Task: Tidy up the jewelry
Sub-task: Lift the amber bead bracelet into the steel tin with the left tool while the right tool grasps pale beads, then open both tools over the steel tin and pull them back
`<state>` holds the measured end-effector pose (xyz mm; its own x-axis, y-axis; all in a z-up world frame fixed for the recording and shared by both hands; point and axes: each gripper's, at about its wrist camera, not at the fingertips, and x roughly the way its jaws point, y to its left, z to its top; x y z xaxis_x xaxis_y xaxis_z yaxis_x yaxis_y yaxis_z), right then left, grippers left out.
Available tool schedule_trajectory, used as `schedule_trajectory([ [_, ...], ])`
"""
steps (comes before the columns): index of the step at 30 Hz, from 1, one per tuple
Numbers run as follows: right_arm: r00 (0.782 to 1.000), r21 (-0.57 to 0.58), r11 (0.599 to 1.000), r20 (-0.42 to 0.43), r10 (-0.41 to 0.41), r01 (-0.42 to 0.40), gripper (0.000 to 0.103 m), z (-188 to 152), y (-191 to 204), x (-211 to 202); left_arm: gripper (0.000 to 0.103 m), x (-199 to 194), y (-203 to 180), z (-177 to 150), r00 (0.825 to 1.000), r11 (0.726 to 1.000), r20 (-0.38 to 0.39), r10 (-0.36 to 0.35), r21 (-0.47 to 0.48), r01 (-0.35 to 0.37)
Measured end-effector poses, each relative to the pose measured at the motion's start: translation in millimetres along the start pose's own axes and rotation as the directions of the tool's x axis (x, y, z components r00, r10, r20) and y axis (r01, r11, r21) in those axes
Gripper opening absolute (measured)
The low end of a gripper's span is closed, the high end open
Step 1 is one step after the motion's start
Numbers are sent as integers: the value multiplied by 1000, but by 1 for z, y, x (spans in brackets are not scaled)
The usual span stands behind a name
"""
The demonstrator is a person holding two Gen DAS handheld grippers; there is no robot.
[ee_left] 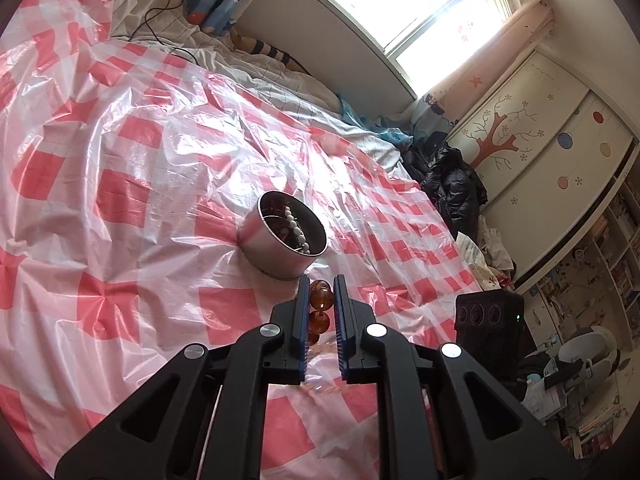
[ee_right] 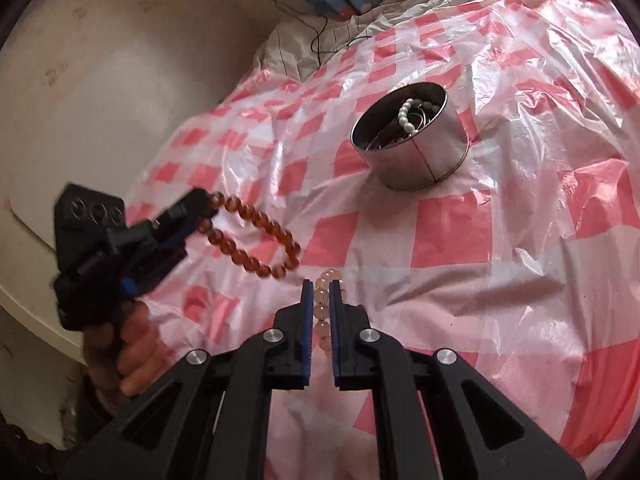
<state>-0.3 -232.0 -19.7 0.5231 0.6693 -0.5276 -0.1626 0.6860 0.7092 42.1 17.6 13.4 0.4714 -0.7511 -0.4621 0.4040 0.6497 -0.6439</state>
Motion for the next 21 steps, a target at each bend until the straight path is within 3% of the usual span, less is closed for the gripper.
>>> schedule_trajectory([
  [4,988,68,990,97,119,-126,8,14,-6,-24,10,9,-5,7,999,999,4,-43,5,43],
  [8,966,105,973,184,184,-206,8,32,-13,-44,10,23,-9,26,994,994,26,-109,-6,110],
  [15,951,117,966,237,199,-232,8,69,-22,-52,10,76,-17,58,988,989,22,-150,-11,150],
  [16,950,118,965,239,200,-233,8,74,-23,-52,11,84,-16,62,992,992,16,-126,-9,127],
  [18,951,118,964,234,204,-236,8,87,-23,-43,11,108,-12,66,999,999,-19,28,25,-28],
  [20,952,119,964,226,206,-237,8,98,-23,-33,11,127,-6,65,978,977,-54,201,86,-196],
  [21,953,120,964,222,205,-235,8,105,-24,-25,12,130,-2,64,968,969,-70,239,83,-233],
])
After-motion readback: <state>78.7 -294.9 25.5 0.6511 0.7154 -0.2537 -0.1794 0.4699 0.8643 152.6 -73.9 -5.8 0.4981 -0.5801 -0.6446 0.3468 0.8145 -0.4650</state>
